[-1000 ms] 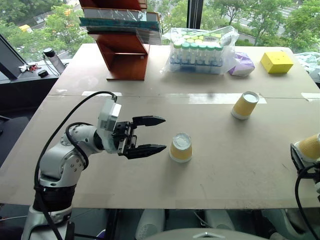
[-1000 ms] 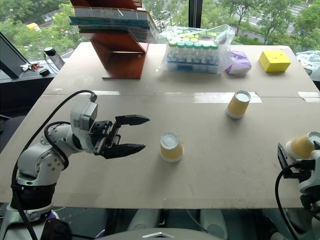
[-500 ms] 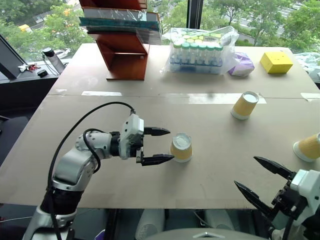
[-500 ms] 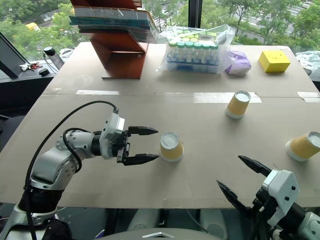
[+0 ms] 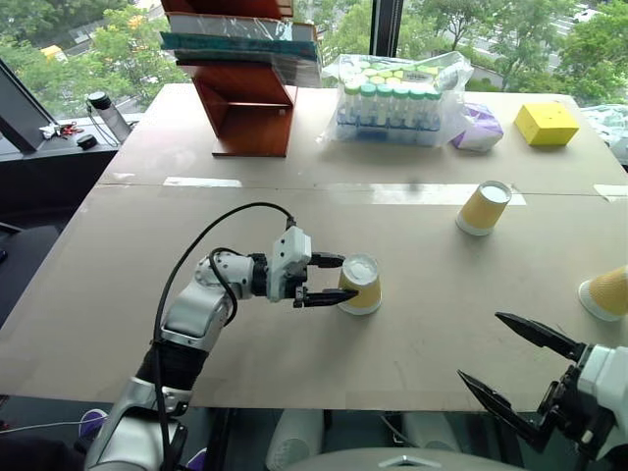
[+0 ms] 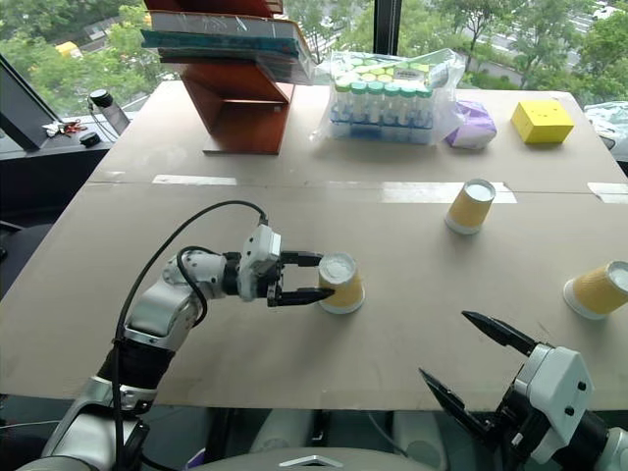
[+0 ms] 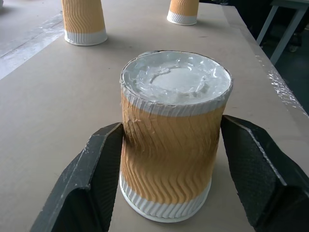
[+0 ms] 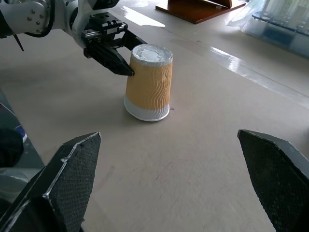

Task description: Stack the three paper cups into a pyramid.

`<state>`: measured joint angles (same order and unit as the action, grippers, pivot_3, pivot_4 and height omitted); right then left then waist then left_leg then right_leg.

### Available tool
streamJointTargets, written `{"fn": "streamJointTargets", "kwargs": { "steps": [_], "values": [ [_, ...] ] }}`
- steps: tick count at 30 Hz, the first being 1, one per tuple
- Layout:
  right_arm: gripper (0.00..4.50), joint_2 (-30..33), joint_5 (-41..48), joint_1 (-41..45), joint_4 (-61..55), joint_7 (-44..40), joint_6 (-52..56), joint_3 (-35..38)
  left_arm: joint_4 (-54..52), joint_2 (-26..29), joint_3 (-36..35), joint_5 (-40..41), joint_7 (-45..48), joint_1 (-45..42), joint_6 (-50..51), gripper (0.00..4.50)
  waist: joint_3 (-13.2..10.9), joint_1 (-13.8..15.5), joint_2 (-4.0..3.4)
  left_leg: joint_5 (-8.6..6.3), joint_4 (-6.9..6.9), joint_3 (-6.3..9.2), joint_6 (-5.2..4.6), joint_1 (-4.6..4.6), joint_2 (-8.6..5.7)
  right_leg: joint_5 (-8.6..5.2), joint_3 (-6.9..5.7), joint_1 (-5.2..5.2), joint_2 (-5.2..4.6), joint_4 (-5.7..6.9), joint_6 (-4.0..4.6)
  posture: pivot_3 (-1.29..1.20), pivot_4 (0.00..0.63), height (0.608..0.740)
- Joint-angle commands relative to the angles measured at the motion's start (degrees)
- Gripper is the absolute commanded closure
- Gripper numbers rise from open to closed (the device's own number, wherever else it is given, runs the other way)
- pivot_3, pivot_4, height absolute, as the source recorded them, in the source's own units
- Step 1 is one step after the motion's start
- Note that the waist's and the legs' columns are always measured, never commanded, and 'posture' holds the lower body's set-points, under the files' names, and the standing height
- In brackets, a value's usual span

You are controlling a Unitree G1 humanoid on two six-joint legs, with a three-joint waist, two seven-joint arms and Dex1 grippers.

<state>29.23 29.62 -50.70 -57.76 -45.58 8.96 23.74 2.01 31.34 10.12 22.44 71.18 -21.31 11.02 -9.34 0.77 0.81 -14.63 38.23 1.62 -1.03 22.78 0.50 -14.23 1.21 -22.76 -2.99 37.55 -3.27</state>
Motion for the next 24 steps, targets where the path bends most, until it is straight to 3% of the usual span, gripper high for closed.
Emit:
{"fn": "streamJointTargets", "kwargs": {
  "steps": [1,11,21,23,24],
  "values": [
    [0.00,-1.0,-2.2,-0.2,-0.4,0.2,-2.8,-2.0,2.8,0.4,-3.4,1.0,1.7,-1.8,-3.7,1.22,0.0,-0.1,0.00,0.00,0.00,0.00,0.00,-0.01,0.00,0.00,0.00,0.00,0.00,0.01,0.00,0.00,0.150,0.740],
    [0.00,-2.1,-7.0,1.3,3.4,1.4,-5.9,-6.6,13.3,0.8,-6.7,-1.2,2.5,-5.2,-8.9,1.22,0.0,0.0,0.00,0.00,0.00,0.01,0.00,0.01,-0.04,0.01,-0.03,0.01,-0.02,-0.01,0.02,0.00,0.150,0.740],
    [0.00,-2.8,-9.4,0.6,5.1,2.2,-7.9,-8.9,8.6,2.5,-5.8,2.5,9.9,-1.3,-5.6,1.22,0.0,-0.1,0.00,0.00,0.00,0.04,0.00,0.02,0.00,0.01,-0.06,0.00,-0.01,0.00,0.02,0.00,0.150,0.740],
    [0.00,-2.8,-9.7,0.8,5.4,2.4,-8.1,-9.4,7.2,1.7,-6.0,2.4,8.3,-1.2,-4.3,0.27,0.0,-0.1,0.00,0.00,0.00,0.04,0.00,0.01,0.00,0.01,-0.05,0.00,-0.02,0.00,0.03,0.00,0.150,0.740],
    [0.00,-2.8,-9.8,0.9,5.6,2.6,-8.2,-9.8,6.3,0.8,-6.1,2.4,6.2,-1.6,-3.1,0.27,0.0,0.0,0.00,0.00,0.00,0.04,0.00,0.01,0.00,0.01,-0.05,0.00,-0.02,0.00,0.03,0.00,0.150,0.740]
  ]
}}
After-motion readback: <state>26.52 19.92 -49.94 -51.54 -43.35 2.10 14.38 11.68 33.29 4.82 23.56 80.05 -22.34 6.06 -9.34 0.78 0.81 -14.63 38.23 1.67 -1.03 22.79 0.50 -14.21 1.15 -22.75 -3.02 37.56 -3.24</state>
